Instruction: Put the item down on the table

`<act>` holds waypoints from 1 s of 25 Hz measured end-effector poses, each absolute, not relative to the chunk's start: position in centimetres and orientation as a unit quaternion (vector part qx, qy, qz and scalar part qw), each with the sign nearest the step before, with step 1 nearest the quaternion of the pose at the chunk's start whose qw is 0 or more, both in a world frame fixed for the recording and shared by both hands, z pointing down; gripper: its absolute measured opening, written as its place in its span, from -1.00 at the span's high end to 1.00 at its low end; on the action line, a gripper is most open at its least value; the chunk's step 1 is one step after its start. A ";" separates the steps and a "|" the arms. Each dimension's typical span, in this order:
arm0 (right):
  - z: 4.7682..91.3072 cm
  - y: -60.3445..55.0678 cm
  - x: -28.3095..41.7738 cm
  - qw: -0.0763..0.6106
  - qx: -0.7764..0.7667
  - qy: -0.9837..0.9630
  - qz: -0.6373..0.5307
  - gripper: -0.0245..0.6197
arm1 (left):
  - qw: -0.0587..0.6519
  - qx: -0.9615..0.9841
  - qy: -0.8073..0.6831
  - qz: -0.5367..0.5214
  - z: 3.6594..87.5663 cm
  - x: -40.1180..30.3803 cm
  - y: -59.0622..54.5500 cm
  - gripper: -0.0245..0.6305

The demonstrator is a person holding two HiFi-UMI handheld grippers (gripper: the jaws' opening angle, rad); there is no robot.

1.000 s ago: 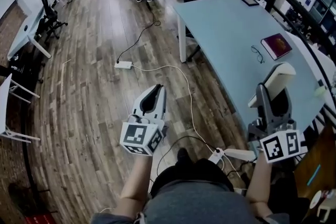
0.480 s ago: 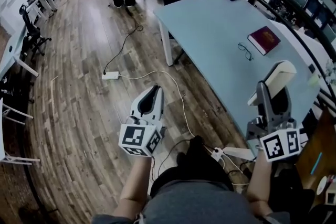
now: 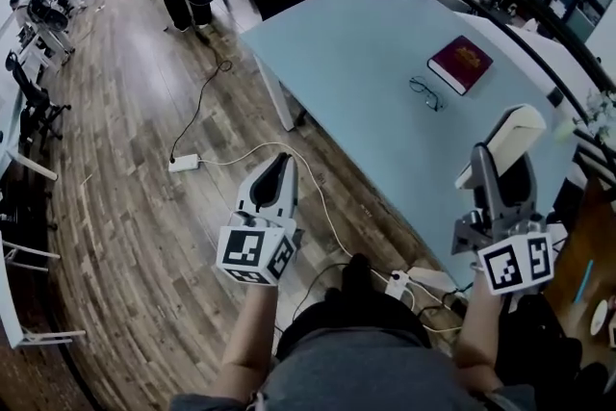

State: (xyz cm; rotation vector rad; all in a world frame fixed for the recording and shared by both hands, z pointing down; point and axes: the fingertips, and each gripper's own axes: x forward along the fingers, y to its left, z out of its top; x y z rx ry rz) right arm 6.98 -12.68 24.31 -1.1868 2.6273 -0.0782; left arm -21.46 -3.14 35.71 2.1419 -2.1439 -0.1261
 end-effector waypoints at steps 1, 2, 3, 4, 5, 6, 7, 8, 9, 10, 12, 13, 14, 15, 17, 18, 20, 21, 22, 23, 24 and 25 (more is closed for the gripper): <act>24.3 -13.1 7.3 0.129 -0.413 0.901 -0.027 -0.06 | 0.054 0.709 -0.702 -0.040 35.7 -21.2 -3.9 0.83; 24.3 -13.6 7.7 0.130 -0.417 0.899 -0.027 -0.06 | 0.054 0.712 -0.699 -0.039 35.6 -21.0 -4.7 0.83; 24.2 -14.0 8.0 0.131 -0.422 0.897 -0.027 -0.06 | 0.054 0.715 -0.696 -0.038 35.5 -20.8 -5.4 0.83; 24.2 -14.4 8.4 0.133 -0.426 0.895 -0.027 -0.06 | 0.054 0.718 -0.693 -0.037 35.5 -20.5 -6.1 0.83; 24.2 -14.8 8.9 0.134 -0.430 0.893 -0.027 -0.06 | 0.053 0.721 -0.690 -0.036 35.5 -20.2 -6.8 0.83; 24.3 -15.1 9.4 0.134 -0.434 0.890 -0.027 -0.06 | 0.053 0.724 -0.687 -0.035 35.5 -19.8 -7.5 0.83; 24.3 -15.5 10.0 0.136 -0.438 0.888 -0.027 -0.06 | 0.053 0.727 -0.684 -0.033 35.5 -19.4 -8.1 0.83; 24.3 -15.8 10.5 0.137 -0.443 0.886 -0.026 -0.06 | 0.052 0.730 -0.681 -0.033 35.5 -18.9 -8.7 0.83; 24.3 -16.1 11.1 0.138 -0.448 0.883 -0.027 -0.06 | 0.052 0.734 -0.677 -0.032 35.4 -18.5 -9.2 0.82; 24.3 -16.3 11.6 0.138 -0.452 0.881 -0.027 -0.06 | 0.051 0.737 -0.673 -0.031 35.4 -18.0 -9.8 0.83; 24.6 -16.9 12.7 0.137 -0.461 0.876 -0.028 -0.06 | 0.050 0.743 -0.666 -0.028 35.5 -17.0 -10.9 0.83; 24.7 -17.1 13.2 0.137 -0.465 0.874 -0.029 -0.06 | 0.050 0.746 -0.663 -0.027 35.6 -16.5 -11.4 0.83; 24.8 -17.3 13.7 0.138 -0.469 0.872 -0.029 -0.06 | 0.050 0.749 -0.660 -0.027 35.6 -16.0 -11.8 0.83; 24.9 -17.5 14.3 0.139 -0.473 0.869 -0.030 -0.06 | 0.050 0.752 -0.657 -0.026 35.6 -15.5 -12.3 0.83; 25.0 -17.6 15.2 0.140 -0.480 0.865 -0.030 -0.06 | 0.048 0.759 -0.649 -0.024 35.5 -14.4 -13.0 0.83; 25.0 -17.7 15.7 0.140 -0.484 0.863 -0.030 -0.06 | 0.046 0.763 -0.645 -0.024 35.5 -13.9 -13.3 0.83; 25.2 -17.8 16.5 0.141 -0.491 0.859 -0.030 -0.06 | 0.043 0.770 -0.637 -0.022 35.4 -13.0 -13.8 0.83; 25.3 -17.8 16.8 0.142 -0.495 0.857 -0.031 -0.06 | 0.042 0.773 -0.632 -0.021 35.3 -12.6 -14.1 0.83; 25.4 -17.7 17.1 0.142 -0.499 0.854 -0.032 -0.06 | 0.040 0.776 -0.629 -0.020 35.2 -12.3 -14.2 0.83; 25.6 -17.6 17.3 0.142 -0.504 0.851 -0.034 -0.06 | 0.038 0.779 -0.625 -0.019 35.1 -12.1 -14.5 0.83; 25.7 -17.5 17.5 0.141 -0.508 0.849 -0.034 -0.06 | 0.037 0.781 -0.623 -0.018 35.0 -12.0 -14.7 0.83; 25.9 -17.5 17.7 0.140 -0.511 0.847 -0.035 -0.06 | 0.036 0.783 -0.621 -0.019 34.9 -11.9 -15.1 0.83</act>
